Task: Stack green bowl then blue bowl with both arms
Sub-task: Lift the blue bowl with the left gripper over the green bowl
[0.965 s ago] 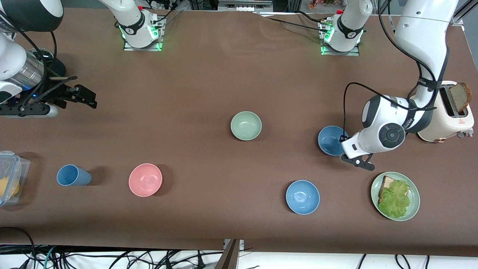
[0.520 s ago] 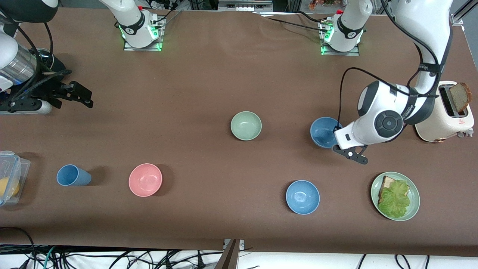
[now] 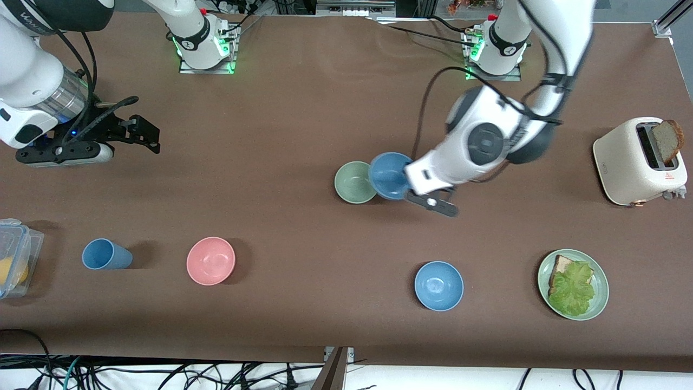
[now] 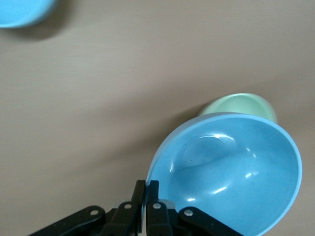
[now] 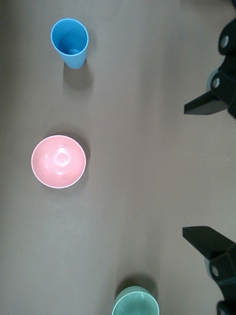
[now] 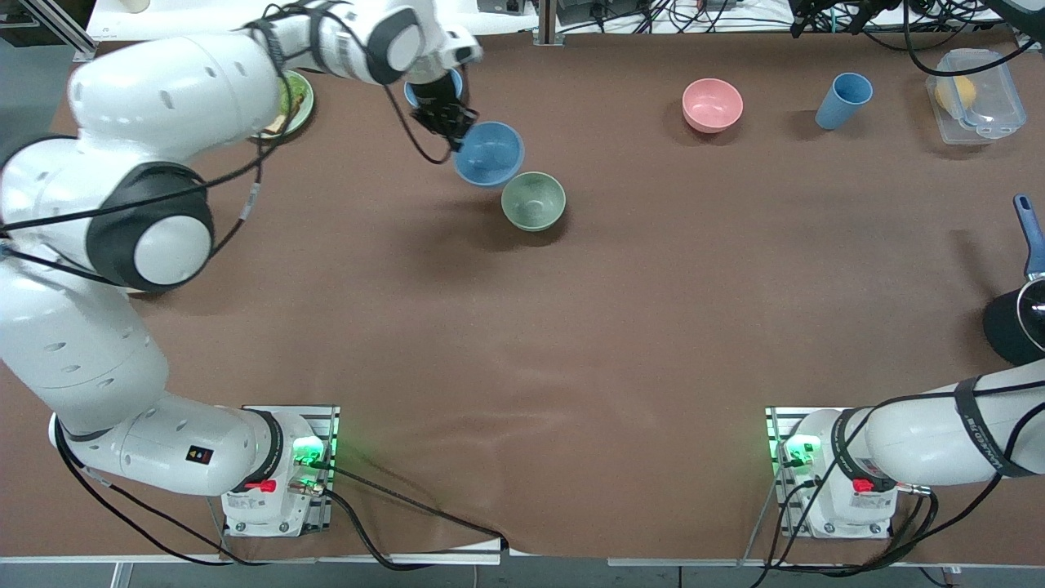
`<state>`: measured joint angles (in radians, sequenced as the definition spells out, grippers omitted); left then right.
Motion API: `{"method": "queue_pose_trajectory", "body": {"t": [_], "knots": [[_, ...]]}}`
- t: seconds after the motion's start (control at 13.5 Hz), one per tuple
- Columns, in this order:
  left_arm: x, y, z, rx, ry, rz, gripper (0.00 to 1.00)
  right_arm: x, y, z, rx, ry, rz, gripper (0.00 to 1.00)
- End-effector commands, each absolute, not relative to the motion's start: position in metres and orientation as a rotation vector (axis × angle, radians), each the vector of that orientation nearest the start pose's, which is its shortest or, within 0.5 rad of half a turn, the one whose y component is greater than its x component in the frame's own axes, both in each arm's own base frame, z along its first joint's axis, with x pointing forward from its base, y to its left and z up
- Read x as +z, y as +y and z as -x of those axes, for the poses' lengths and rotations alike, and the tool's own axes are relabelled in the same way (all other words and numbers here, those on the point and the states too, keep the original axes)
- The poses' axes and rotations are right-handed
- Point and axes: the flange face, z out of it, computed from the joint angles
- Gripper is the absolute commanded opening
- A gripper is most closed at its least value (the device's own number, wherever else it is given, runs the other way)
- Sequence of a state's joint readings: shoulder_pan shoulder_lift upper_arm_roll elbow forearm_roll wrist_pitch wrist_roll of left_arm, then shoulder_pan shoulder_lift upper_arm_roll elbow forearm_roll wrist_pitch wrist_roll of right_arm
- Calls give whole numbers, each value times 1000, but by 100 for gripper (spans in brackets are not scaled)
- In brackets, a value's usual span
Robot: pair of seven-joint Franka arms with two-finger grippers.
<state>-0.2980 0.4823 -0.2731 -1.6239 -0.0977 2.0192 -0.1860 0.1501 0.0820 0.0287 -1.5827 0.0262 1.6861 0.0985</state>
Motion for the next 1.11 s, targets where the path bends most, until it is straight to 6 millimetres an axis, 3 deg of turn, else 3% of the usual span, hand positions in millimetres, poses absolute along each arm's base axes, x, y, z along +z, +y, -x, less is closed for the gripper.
{"method": "queue_pose_trajectory", "body": {"t": [0.0, 0.15, 0.3, 0.59, 0.97, 1.04], "knots": [[328, -367, -609, 231, 416, 3292, 0, 585, 99, -579, -20, -108, 3119, 100], [300, -389, -600, 279, 434, 3272, 0, 585, 97, -579, -18, -98, 3120, 100], [279, -394, -595, 323, 446, 3258, 0, 584, 94, -580, -15, -88, 3119, 100], [279, -408, -584, 336, 491, 3244, 0, 583, 92, -581, -13, -86, 3119, 100], [258, -415, -569, 336, 573, 3148, 3, 582, 91, -581, -10, -88, 3118, 100], [257, -421, -564, 333, 579, 3138, 68, 582, 91, -581, -10, -88, 3119, 100]]}}
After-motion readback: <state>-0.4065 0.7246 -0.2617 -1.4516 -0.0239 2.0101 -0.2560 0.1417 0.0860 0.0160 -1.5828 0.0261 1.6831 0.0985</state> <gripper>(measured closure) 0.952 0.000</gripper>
